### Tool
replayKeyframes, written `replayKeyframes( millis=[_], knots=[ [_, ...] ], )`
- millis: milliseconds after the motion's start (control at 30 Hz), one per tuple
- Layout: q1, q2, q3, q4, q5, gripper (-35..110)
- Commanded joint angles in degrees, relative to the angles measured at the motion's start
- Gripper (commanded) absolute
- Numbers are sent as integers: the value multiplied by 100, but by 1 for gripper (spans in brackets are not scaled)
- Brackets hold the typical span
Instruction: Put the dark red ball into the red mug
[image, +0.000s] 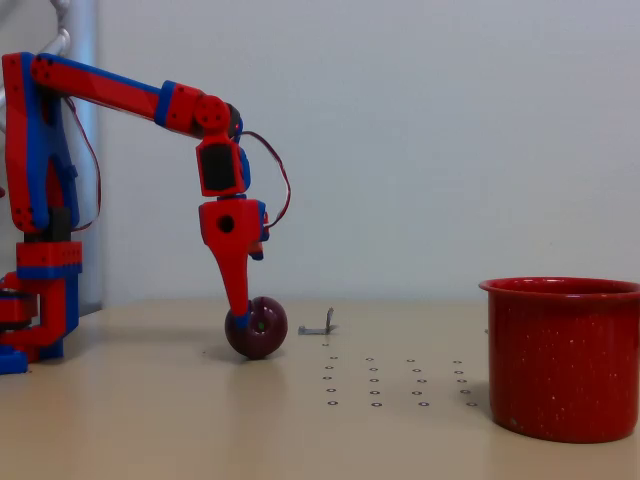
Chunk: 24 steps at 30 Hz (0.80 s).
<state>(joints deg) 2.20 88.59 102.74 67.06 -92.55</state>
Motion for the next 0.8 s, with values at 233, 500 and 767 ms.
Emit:
replayKeyframes(
  millis=[233,500,767],
  knots=[
    [-281,-220,-536,-62,369,69],
    [-299,-817,-1248,141,352,68],
    [-413,-1055,-1424,158,264,63]
  ],
)
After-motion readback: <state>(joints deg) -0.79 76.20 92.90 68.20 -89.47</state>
